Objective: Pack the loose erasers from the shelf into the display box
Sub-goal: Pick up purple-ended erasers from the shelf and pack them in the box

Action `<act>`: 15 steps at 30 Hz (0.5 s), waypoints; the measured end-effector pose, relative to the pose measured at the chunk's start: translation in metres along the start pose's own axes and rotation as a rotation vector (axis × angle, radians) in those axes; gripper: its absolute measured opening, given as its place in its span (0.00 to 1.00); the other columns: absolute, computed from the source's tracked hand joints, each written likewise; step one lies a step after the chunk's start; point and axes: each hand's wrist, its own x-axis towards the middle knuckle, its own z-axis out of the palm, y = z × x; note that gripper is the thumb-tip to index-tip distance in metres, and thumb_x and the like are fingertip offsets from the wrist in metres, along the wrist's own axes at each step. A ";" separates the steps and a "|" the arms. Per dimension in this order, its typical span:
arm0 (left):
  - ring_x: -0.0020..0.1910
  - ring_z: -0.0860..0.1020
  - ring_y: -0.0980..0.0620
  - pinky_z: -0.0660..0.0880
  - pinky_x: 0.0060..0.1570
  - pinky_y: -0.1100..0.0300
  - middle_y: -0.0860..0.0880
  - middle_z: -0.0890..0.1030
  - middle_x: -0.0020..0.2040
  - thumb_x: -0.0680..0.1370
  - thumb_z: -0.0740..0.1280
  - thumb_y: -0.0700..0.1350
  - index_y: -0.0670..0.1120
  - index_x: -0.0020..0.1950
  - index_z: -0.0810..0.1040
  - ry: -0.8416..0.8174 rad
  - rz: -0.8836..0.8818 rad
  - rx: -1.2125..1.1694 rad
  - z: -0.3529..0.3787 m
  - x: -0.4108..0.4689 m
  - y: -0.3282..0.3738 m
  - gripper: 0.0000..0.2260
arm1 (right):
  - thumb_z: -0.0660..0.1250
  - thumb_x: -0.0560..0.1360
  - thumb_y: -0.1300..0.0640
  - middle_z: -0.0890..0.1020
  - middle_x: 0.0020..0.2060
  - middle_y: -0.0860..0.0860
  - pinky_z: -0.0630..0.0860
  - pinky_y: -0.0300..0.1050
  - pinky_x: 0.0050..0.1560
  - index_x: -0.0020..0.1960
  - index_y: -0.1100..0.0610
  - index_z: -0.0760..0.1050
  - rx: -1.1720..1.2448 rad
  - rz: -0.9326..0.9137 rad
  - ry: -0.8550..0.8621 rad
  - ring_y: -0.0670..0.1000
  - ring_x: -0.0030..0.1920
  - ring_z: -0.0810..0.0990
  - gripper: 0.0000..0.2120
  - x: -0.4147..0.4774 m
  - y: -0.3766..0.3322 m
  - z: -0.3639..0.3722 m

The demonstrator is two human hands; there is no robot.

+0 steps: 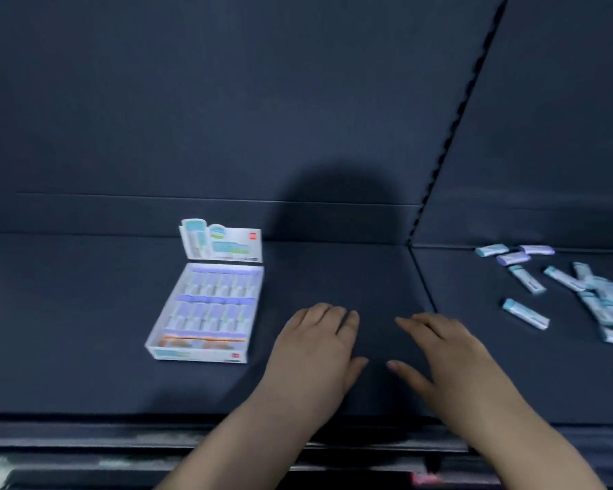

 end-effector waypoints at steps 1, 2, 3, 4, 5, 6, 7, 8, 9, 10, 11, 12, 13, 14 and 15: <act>0.50 0.80 0.51 0.76 0.51 0.58 0.51 0.82 0.49 0.65 0.71 0.59 0.46 0.55 0.81 -0.004 -0.011 -0.001 0.002 0.007 0.017 0.24 | 0.60 0.74 0.39 0.65 0.68 0.44 0.60 0.41 0.68 0.72 0.49 0.60 -0.008 -0.002 -0.005 0.47 0.69 0.62 0.30 -0.007 0.018 -0.005; 0.50 0.80 0.50 0.76 0.51 0.57 0.51 0.82 0.49 0.65 0.72 0.59 0.46 0.55 0.81 -0.016 -0.019 0.002 0.004 0.014 0.036 0.24 | 0.60 0.74 0.39 0.65 0.68 0.44 0.59 0.41 0.68 0.72 0.49 0.59 -0.014 -0.006 -0.002 0.47 0.69 0.62 0.31 -0.014 0.037 -0.009; 0.50 0.80 0.50 0.76 0.51 0.56 0.50 0.82 0.50 0.64 0.74 0.59 0.45 0.56 0.81 -0.025 -0.023 0.001 0.007 0.021 0.053 0.25 | 0.60 0.73 0.39 0.64 0.69 0.44 0.59 0.41 0.68 0.73 0.49 0.59 -0.018 -0.004 0.003 0.47 0.69 0.61 0.31 -0.021 0.055 -0.013; 0.50 0.80 0.49 0.77 0.52 0.56 0.50 0.83 0.50 0.64 0.75 0.58 0.45 0.56 0.81 -0.036 -0.028 -0.004 0.009 0.028 0.066 0.26 | 0.60 0.73 0.39 0.63 0.69 0.45 0.59 0.41 0.68 0.73 0.49 0.58 -0.025 0.004 0.002 0.47 0.69 0.61 0.31 -0.026 0.071 -0.016; 0.50 0.80 0.49 0.77 0.52 0.55 0.49 0.83 0.50 0.63 0.75 0.58 0.45 0.57 0.81 -0.040 -0.038 -0.009 0.009 0.034 0.082 0.27 | 0.61 0.73 0.39 0.64 0.69 0.45 0.60 0.42 0.69 0.73 0.50 0.58 -0.030 0.012 0.003 0.48 0.70 0.61 0.32 -0.032 0.087 -0.020; 0.50 0.80 0.49 0.77 0.52 0.54 0.49 0.83 0.50 0.63 0.76 0.57 0.44 0.57 0.81 -0.038 -0.044 -0.013 0.009 0.040 0.095 0.27 | 0.62 0.73 0.40 0.65 0.69 0.46 0.61 0.44 0.69 0.72 0.50 0.60 -0.034 0.013 0.014 0.49 0.69 0.62 0.32 -0.037 0.102 -0.022; 0.50 0.81 0.49 0.77 0.52 0.54 0.49 0.83 0.50 0.63 0.76 0.57 0.44 0.57 0.81 -0.022 -0.053 -0.016 0.011 0.044 0.106 0.27 | 0.64 0.72 0.41 0.67 0.68 0.48 0.63 0.46 0.68 0.72 0.52 0.62 -0.033 0.013 0.031 0.50 0.69 0.63 0.32 -0.041 0.115 -0.026; 0.50 0.80 0.49 0.76 0.52 0.54 0.49 0.83 0.51 0.64 0.76 0.57 0.44 0.57 0.80 -0.015 -0.066 -0.032 0.013 0.046 0.115 0.27 | 0.66 0.71 0.42 0.68 0.67 0.49 0.65 0.48 0.68 0.71 0.53 0.63 -0.031 0.015 0.045 0.51 0.69 0.64 0.32 -0.044 0.125 -0.030; 0.51 0.80 0.49 0.76 0.53 0.54 0.49 0.82 0.51 0.65 0.75 0.57 0.44 0.58 0.80 -0.016 -0.081 -0.047 0.011 0.047 0.122 0.27 | 0.66 0.71 0.42 0.68 0.67 0.50 0.65 0.49 0.68 0.71 0.53 0.63 -0.035 0.016 0.048 0.52 0.69 0.64 0.33 -0.046 0.131 -0.032; 0.54 0.79 0.49 0.74 0.55 0.55 0.49 0.81 0.54 0.67 0.73 0.57 0.45 0.61 0.78 -0.045 -0.097 -0.063 0.009 0.048 0.131 0.27 | 0.66 0.72 0.42 0.67 0.68 0.50 0.64 0.50 0.68 0.72 0.53 0.62 -0.042 0.017 0.037 0.52 0.70 0.62 0.33 -0.048 0.138 -0.035; 0.60 0.75 0.50 0.70 0.60 0.55 0.49 0.78 0.60 0.71 0.69 0.57 0.45 0.67 0.73 -0.104 -0.110 -0.067 0.004 0.049 0.138 0.27 | 0.65 0.72 0.42 0.66 0.69 0.50 0.63 0.49 0.69 0.72 0.53 0.61 -0.041 0.014 0.027 0.52 0.70 0.61 0.33 -0.049 0.143 -0.037; 0.66 0.69 0.50 0.64 0.66 0.56 0.50 0.73 0.66 0.76 0.63 0.58 0.46 0.72 0.65 -0.138 -0.111 -0.059 0.003 0.050 0.143 0.28 | 0.64 0.72 0.42 0.65 0.69 0.50 0.62 0.49 0.69 0.73 0.53 0.60 -0.035 0.010 0.031 0.52 0.71 0.60 0.33 -0.049 0.148 -0.039; 0.70 0.63 0.51 0.57 0.69 0.58 0.51 0.66 0.71 0.79 0.57 0.58 0.48 0.75 0.57 -0.101 -0.098 -0.045 0.006 0.049 0.145 0.28 | 0.64 0.73 0.42 0.64 0.69 0.50 0.62 0.49 0.69 0.73 0.53 0.59 -0.033 0.008 0.040 0.51 0.71 0.59 0.33 -0.048 0.152 -0.041; 0.72 0.59 0.52 0.53 0.70 0.59 0.52 0.62 0.72 0.80 0.54 0.58 0.49 0.76 0.52 -0.090 -0.099 -0.036 0.008 0.049 0.146 0.28 | 0.64 0.73 0.42 0.63 0.70 0.49 0.62 0.49 0.69 0.73 0.52 0.58 -0.034 0.009 0.044 0.51 0.71 0.58 0.33 -0.047 0.154 -0.042; 0.71 0.60 0.52 0.54 0.70 0.58 0.52 0.64 0.72 0.79 0.55 0.58 0.49 0.76 0.54 -0.101 -0.102 -0.028 0.009 0.050 0.147 0.28 | 0.63 0.73 0.42 0.63 0.70 0.49 0.61 0.49 0.69 0.73 0.52 0.58 -0.034 0.014 0.047 0.51 0.71 0.58 0.33 -0.046 0.156 -0.043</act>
